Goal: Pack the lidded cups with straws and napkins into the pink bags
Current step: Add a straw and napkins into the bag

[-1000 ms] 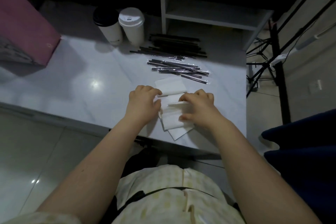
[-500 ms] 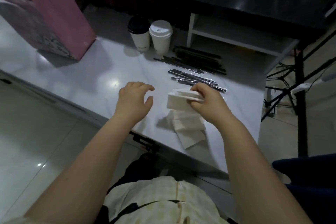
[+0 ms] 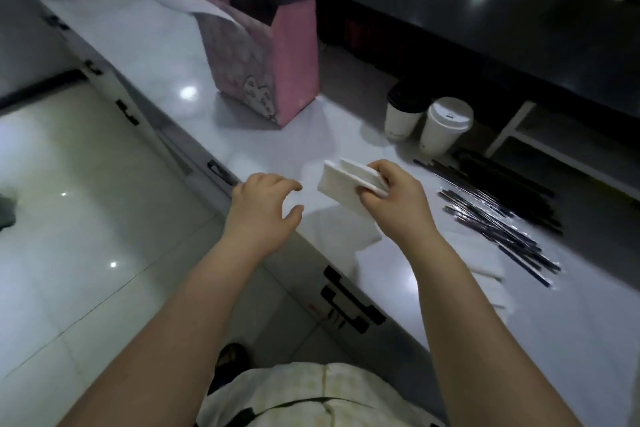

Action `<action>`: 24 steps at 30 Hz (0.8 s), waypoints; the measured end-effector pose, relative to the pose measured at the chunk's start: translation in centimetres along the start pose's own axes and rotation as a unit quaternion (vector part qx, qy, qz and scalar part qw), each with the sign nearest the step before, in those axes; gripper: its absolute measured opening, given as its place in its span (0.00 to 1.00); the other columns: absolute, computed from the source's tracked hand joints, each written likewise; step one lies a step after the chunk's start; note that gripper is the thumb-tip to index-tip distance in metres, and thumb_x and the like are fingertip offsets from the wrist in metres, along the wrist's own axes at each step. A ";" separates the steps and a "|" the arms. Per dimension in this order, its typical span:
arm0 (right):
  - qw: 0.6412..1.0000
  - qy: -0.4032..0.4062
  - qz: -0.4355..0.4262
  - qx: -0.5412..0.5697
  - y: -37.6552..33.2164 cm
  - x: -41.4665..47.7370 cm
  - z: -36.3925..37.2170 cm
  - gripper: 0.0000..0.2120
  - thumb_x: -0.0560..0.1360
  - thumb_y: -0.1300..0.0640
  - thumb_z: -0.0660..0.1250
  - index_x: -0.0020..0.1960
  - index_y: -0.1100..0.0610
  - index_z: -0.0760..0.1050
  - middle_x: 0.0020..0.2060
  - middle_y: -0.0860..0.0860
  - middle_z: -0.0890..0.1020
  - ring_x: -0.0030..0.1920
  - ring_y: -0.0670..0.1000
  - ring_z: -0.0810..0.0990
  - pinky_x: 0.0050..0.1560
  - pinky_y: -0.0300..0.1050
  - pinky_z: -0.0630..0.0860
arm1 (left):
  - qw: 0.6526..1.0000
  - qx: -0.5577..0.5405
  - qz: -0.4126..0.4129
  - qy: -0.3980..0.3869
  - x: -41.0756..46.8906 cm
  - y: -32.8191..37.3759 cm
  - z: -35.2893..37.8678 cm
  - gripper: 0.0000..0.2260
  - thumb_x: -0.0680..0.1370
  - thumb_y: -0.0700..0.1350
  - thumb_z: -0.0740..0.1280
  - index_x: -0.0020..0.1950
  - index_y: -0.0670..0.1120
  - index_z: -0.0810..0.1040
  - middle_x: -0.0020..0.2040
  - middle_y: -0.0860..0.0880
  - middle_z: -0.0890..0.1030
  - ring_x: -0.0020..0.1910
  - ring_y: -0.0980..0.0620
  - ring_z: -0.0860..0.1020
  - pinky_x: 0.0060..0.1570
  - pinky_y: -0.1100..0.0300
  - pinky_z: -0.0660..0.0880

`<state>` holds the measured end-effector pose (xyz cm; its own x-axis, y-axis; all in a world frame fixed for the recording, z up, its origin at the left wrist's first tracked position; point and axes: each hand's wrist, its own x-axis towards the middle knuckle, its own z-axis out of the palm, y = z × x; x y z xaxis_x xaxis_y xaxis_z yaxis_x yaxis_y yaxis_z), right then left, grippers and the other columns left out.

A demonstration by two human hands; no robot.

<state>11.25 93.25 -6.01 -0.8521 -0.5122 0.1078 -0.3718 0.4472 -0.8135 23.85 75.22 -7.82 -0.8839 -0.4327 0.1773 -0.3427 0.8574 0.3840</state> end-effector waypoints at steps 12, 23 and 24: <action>0.990 -0.037 -0.026 0.135 -17.4 9.3 20.9 0.07 0.71 0.60 0.70 0.41 0.48 0.76 0.34 0.44 0.79 0.33 0.41 0.77 0.26 0.36 0.73 | 0.996 0.020 -0.073 0.050 3.2 -22.9 -10.8 0.14 0.74 0.54 0.70 0.59 0.53 0.81 0.57 0.52 0.80 0.61 0.47 0.73 0.56 0.52 0.66; 0.960 -0.058 0.032 0.272 -26.7 14.8 30.1 0.07 0.73 0.64 0.71 0.44 0.53 0.78 0.35 0.44 0.80 0.36 0.45 0.78 0.35 0.41 0.74 | 0.987 -0.119 -0.103 0.006 9.1 -33.5 -14.9 0.29 0.69 0.74 0.61 0.61 0.57 0.79 0.58 0.56 0.80 0.61 0.53 0.73 0.59 0.52 0.71; 0.955 -0.060 0.037 0.288 -27.2 15.4 30.3 0.07 0.73 0.65 0.71 0.46 0.55 0.78 0.36 0.47 0.81 0.37 0.47 0.78 0.36 0.43 0.74 | 0.976 -0.184 -0.113 -0.013 10.1 -33.4 -15.1 0.32 0.66 0.77 0.61 0.60 0.58 0.80 0.58 0.57 0.80 0.61 0.56 0.75 0.59 0.53 0.73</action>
<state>19.39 51.01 0.46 -0.8071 -0.5905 0.0004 -0.0191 0.0254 -0.9995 31.24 37.98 -5.17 -0.8091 -0.5870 0.0289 -0.3958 0.5806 0.7116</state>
